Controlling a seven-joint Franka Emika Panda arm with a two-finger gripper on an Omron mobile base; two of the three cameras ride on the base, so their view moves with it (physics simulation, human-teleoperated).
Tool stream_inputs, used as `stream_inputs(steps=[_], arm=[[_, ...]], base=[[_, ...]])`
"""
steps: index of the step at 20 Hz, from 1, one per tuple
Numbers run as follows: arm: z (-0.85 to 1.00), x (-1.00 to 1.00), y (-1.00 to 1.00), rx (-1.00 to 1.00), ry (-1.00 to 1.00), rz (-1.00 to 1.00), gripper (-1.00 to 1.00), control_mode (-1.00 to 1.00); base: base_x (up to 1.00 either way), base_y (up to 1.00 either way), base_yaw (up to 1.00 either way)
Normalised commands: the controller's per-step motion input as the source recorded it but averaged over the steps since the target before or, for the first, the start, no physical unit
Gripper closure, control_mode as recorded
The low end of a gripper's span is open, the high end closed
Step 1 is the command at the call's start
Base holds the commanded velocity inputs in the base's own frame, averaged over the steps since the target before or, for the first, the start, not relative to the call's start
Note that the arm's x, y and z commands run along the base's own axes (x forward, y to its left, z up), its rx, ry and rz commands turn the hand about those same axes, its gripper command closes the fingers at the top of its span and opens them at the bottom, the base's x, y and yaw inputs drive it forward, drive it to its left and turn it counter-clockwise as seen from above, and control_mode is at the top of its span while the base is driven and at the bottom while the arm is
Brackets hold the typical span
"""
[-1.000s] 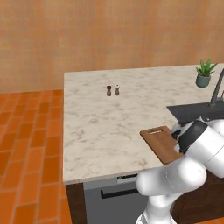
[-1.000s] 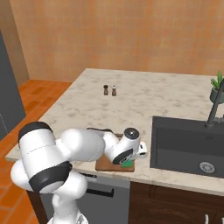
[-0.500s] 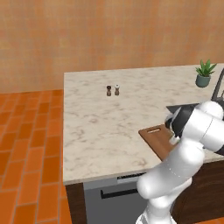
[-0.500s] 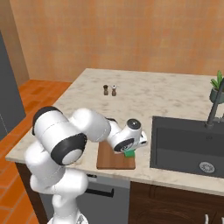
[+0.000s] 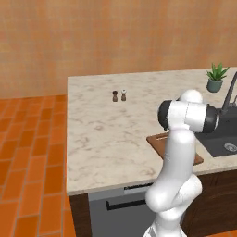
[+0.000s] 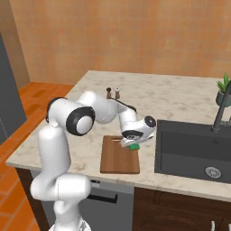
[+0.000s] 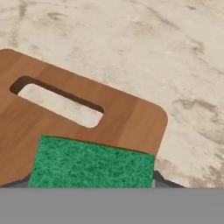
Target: Pick up the sponge from the counter and clean the cutting board by briefly scrubbing or pressing down on the cutting board. Once finished, release the sponge.
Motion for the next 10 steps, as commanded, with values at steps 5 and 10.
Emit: stream_inputs(steps=[5, 10], arm=[[0.00, 0.99, 0.12, 0.12, 0.01, 0.20, 1.00, -1.00], [0.09, 0.21, 0.91, -0.23, 0.03, 0.14, 1.00, -1.00]], base=[[0.00, 0.00, 0.00], [0.00, 0.00, 0.00]])
